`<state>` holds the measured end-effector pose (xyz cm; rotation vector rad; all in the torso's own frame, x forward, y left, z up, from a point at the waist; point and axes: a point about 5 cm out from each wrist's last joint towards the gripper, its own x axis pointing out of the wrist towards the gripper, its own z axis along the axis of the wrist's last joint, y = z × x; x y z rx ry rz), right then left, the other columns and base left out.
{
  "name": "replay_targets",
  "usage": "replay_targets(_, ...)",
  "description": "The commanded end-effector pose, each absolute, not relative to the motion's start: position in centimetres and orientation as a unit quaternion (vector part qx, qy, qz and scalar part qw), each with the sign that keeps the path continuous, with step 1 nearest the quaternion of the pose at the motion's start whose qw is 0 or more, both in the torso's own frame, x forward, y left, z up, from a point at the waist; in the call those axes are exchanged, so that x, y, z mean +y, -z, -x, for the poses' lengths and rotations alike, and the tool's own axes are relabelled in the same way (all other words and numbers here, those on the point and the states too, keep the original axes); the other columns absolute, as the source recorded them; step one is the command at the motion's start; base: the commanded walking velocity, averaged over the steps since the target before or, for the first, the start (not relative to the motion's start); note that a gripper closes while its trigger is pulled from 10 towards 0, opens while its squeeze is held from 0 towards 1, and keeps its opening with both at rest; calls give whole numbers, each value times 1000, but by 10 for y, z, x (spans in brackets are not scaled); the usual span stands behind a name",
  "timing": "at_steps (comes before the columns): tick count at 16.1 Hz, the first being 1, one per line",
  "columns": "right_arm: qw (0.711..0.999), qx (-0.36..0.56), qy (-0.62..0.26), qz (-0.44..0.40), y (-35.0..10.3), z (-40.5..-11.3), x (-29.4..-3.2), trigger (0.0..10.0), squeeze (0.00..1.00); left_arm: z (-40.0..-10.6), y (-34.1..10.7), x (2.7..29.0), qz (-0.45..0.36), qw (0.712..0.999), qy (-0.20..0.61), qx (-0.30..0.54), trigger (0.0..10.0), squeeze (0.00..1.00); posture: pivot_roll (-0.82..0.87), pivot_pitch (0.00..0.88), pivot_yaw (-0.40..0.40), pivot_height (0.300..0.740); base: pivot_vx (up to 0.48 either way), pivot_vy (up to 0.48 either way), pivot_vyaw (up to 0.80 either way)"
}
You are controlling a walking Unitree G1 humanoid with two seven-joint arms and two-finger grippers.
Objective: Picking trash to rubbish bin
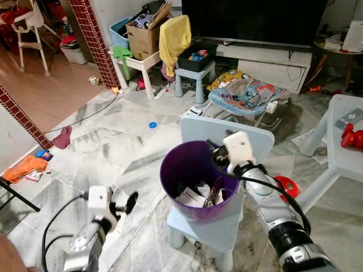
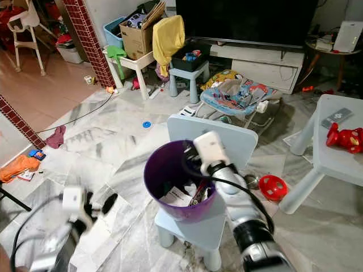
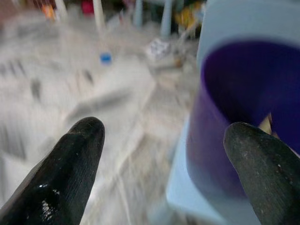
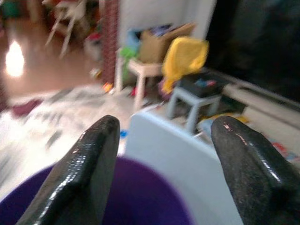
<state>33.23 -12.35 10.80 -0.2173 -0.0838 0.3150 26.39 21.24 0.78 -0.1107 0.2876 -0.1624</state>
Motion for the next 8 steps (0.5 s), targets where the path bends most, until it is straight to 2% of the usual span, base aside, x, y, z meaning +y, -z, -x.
replay_targets(1, 985, -60, -131, 95, -120, -332, -134, 10000, 1000, -282, -34, 218, 25, 993, 78, 79, 10000, 0, 55, 27, 87, 740, 0, 0, 0)
replay_targets(4, 986, -73, -113, 98, -129, -328, -145, 10000, 1000, -304, -91, 211, 13, 995, 93, -20, 10000, 0, 42, 21, 89, 740, 0, 0, 0)
replay_targets(5, 987, -89, -99, 96, -139, -325, -151, 10000, 827, -316, -139, 201, 2, 992, 96, -86, 10000, 0, 34, 17, 86, 740, 0, 0, 0)
replay_targets(6, 987, -93, -96, 94, -142, -324, -152, 10000, 827, -318, -148, 198, 0, 991, 97, -97, 10000, 0, 32, 16, 86, 740, 0, 0, 0)
replay_targets(7, 986, -97, -95, 92, -145, -323, -152, 10000, 706, -323, -157, 196, -3, 990, 98, -105, 10000, 0, 28, 14, 85, 740, 0, 0, 0)
replay_targets(8, 986, -97, -95, 92, -145, -323, -152, 10000, 706, -323, -157, 196, -3, 990, 98, -105, 10000, 0, 28, 14, 85, 740, 0, 0, 0)
